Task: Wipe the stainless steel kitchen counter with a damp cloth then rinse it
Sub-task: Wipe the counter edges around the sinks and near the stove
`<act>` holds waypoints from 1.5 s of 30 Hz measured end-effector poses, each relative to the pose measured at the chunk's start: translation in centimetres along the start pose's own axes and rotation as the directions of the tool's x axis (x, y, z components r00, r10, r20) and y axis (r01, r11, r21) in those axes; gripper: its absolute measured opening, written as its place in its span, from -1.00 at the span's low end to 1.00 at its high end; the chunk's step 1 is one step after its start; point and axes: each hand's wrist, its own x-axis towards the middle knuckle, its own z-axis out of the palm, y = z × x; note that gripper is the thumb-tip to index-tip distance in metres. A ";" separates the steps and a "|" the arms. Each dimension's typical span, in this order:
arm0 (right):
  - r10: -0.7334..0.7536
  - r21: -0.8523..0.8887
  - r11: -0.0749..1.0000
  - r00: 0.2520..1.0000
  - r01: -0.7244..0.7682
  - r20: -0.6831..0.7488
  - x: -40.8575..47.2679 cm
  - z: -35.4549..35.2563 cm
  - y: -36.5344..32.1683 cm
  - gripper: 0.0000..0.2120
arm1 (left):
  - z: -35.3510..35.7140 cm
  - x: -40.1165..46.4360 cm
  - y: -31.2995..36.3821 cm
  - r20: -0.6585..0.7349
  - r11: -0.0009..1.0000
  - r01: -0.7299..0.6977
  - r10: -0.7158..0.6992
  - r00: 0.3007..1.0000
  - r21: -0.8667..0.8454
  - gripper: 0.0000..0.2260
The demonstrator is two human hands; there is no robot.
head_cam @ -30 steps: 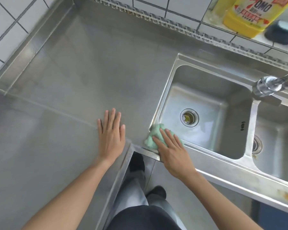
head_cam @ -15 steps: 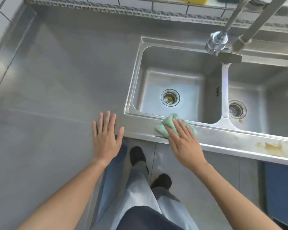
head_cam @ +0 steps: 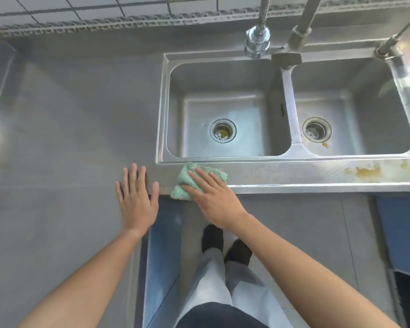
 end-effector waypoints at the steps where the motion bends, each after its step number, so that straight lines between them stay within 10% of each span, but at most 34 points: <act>1: 0.007 0.003 1.000 1.000 -0.007 -0.005 -1.8 -0.2 1.7 -0.51 | -0.1 0.1 0.1 0.010 1.000 0.005 -0.005 1.000 -0.023 -0.43; 10: 0.713 0.195 0.701 0.673 -0.685 -0.196 -5.3 -2.9 8.0 -0.58 | -0.5 0.5 8.0 0.060 0.885 -0.370 0.401 0.914 -0.282 -0.59; 17: 0.466 0.156 0.880 0.880 -0.449 -0.095 -6.6 -2.0 5.7 -0.52 | 1.7 1.4 17.8 0.125 0.792 -0.486 0.560 0.819 -0.369 -0.51; 27: 0.849 0.241 0.529 0.510 -0.814 -0.140 -7.7 -4.7 12.9 -0.54 | 4.4 0.8 20.5 0.136 0.791 -0.605 0.612 0.779 -0.094 -0.42; 36: 0.514 0.160 0.854 0.850 -0.495 -0.112 -12.5 -2.9 10.9 -0.52 | 4.4 1.4 20.9 0.140 0.793 -0.606 0.609 0.781 -0.065 -0.39; 45: 0.823 0.243 0.568 0.537 -0.786 -0.187 -11.4 -4.7 15.2 -0.53 | 4.4 0.9 20.4 0.179 0.800 -0.599 0.595 0.783 -0.042 -0.39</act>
